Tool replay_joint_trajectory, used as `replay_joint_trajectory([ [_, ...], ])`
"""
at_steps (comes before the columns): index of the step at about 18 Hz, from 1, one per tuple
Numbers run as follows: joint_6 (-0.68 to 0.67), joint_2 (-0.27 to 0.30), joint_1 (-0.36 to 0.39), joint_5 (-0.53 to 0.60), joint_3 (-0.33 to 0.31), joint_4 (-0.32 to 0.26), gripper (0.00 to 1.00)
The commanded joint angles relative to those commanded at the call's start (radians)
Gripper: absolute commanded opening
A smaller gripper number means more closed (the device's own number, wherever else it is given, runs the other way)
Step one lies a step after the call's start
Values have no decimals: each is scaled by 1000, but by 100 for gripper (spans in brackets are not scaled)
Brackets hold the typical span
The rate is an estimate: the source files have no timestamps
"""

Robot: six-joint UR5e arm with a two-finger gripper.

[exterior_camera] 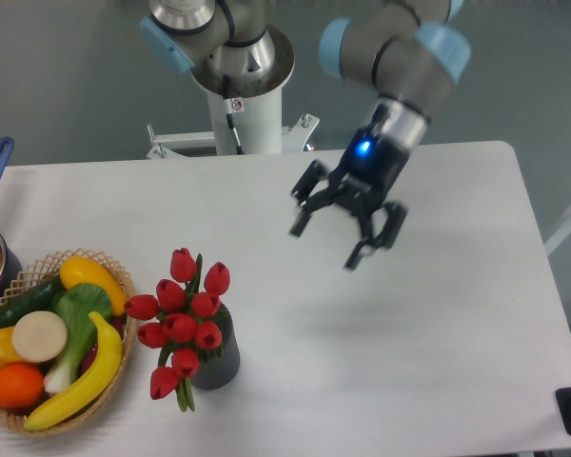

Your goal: Insert the flowers into the vase

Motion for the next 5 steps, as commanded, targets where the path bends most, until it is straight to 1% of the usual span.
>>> replay_joint_trajectory([
  [2,53,29,-3,97,-3,-21,100],
  [4,135,46,-5,146,0,-78,100],
  [5,147,52,-2,159,2,-87,100],
])
